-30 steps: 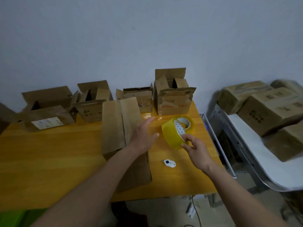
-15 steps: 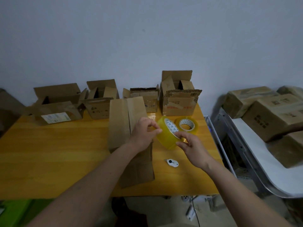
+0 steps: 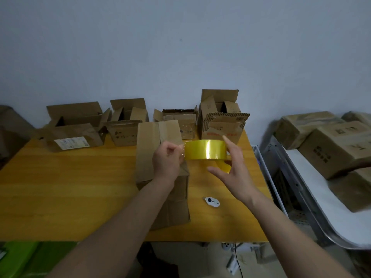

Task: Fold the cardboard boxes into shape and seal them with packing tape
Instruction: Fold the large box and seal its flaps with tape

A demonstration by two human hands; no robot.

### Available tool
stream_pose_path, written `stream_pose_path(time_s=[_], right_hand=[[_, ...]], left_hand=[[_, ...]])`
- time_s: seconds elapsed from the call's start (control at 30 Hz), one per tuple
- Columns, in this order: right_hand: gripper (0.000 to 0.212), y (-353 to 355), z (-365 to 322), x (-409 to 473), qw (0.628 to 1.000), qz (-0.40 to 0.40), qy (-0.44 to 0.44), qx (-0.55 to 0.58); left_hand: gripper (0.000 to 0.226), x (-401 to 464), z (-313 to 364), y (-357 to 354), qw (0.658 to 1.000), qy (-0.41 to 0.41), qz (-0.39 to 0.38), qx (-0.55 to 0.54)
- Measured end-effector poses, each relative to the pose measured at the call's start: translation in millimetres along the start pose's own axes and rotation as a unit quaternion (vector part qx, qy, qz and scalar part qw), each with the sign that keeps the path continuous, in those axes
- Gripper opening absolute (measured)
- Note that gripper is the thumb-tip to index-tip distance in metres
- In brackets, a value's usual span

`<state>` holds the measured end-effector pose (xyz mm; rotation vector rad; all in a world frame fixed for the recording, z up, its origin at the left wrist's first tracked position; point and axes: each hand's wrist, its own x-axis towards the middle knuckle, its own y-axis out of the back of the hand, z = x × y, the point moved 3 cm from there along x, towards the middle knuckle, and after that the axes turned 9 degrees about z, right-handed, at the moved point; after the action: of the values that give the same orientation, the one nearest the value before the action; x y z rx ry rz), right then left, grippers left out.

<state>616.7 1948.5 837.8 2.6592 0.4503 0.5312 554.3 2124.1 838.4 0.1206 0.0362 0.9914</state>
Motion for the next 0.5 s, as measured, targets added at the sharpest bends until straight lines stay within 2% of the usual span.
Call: stream_pose_path(time_s=[0.07, 0.17, 0.23, 0.3, 0.37, 0.43, 0.5], right_hand=[[0.086, -2.3, 3.5, 1.0, 0.994, 0.013, -0.055, 0.093], [0.053, -4.5, 9.2, 8.3, 0.965, 0.065, -0.125, 0.220], [0.028, -10.2, 13.7, 12.2, 0.913, 0.105, -0.210, 0.332], [0.021, -18.0, 19.5, 12.3, 0.841, 0.133, -0.298, 0.430], [0.022, -22.9, 24.2, 11.1, 0.802, 0.137, -0.343, 0.469], [0.022, -23.4, 28.9, 10.8, 0.814, 0.132, -0.349, 0.446], [0.024, -22.9, 32.6, 11.6, 0.849, 0.125, -0.333, 0.391]], left_hand=[[0.010, -3.4, -1.5, -2.3, 0.995, 0.074, -0.009, -0.063], [0.008, -12.3, -1.3, -10.6, 0.983, 0.147, -0.042, -0.102], [0.006, -19.8, -2.5, -16.6, 0.968, 0.200, -0.065, -0.136], [0.009, -26.2, -1.9, -19.8, 0.958, 0.225, -0.082, -0.158], [0.010, -28.2, -1.8, -18.9, 0.962, 0.215, -0.082, -0.147], [0.010, -27.3, -2.9, -15.2, 0.975, 0.187, -0.068, -0.098], [0.010, -28.2, -6.0, -12.3, 0.985, 0.163, -0.050, -0.032]])
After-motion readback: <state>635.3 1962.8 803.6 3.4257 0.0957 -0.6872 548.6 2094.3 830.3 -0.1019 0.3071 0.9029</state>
